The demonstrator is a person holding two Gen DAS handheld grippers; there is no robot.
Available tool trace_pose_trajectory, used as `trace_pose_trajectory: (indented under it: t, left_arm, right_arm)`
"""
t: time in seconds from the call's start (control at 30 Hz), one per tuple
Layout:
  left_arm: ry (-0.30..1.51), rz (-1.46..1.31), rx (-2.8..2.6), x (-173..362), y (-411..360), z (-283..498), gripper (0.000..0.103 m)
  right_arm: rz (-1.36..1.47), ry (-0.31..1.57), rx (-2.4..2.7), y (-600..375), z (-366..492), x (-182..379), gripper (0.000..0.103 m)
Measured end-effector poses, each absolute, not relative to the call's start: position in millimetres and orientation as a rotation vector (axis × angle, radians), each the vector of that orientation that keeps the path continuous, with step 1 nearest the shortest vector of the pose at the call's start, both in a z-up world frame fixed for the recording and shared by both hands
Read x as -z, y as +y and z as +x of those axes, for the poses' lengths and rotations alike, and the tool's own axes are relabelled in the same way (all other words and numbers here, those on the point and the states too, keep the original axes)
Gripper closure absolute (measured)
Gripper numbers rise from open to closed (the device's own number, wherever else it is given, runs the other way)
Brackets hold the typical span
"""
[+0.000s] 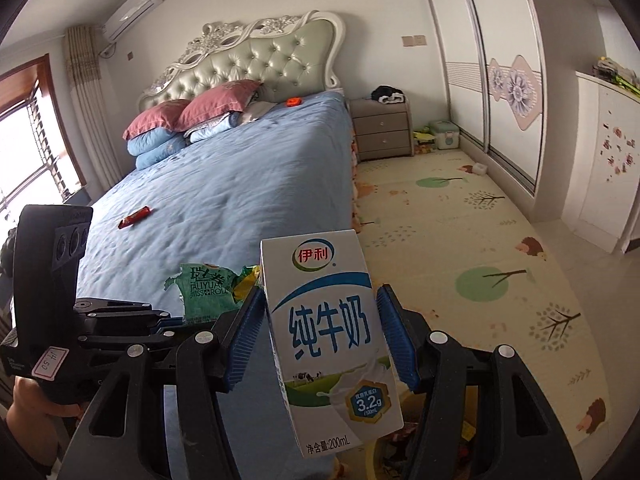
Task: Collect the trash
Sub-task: 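Carry the carton and green wrapper over the yellow bin and open the left tool, then move both open tools back over the bed toward the red candy bag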
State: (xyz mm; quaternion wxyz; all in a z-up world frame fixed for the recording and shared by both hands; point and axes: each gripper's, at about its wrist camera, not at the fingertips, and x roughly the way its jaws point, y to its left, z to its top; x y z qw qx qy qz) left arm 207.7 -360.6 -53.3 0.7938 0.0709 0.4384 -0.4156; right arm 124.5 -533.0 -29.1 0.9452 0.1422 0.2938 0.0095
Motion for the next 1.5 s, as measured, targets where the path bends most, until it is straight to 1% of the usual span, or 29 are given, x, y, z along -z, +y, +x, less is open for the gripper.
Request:
trace_pose_trajectory:
  t: [0.33,0.4,0.67,0.7,0.77,0.8,0.83,0.93,1.13,1.3,1.5]
  left_arm:
    - [1.161,0.235,1.074,106,-477,184,0.094]
    - [1.216,0.248,1.108,118,-493,180,0.093]
    - [1.312,0.328,1.115,153,-530,176,0.092]
    - [1.329,0.333,1.113,158,-532,177,0.090]
    - [1.359,0.355,1.103,168,-536,176,0.060]
    - [1.377,0.365,1.091,174,-537,176,0.031]
    - [1.385,0.373,1.070,179,-536,177,0.023]
    - [1.417,0.403,1.042,187,-535,173,0.023]
    - [1.345,0.401,1.021,176,-530,170,0.022]
    - [1.258,0.371,0.997,154,-520,171,0.022]
    - [1.154,0.327,0.984,117,-498,173,0.021]
  right_arm:
    - [0.372,0.675,0.168,-622,64,85,0.046]
    - [0.387,0.696,0.194,-634,56,98,0.046]
    - [0.434,0.758,0.231,-657,41,135,0.046]
    - [0.440,0.760,0.237,-659,40,138,0.045]
    - [0.457,0.775,0.243,-663,40,144,0.044]
    - [0.467,0.785,0.244,-667,40,148,0.040]
    - [0.479,0.784,0.254,-670,38,151,0.037]
    - [0.504,0.786,0.257,-675,34,156,0.036]
    - [0.509,0.809,0.259,-672,29,161,0.036]
    - [0.493,0.801,0.255,-668,26,150,0.036]
    - [0.447,0.770,0.224,-648,30,123,0.036]
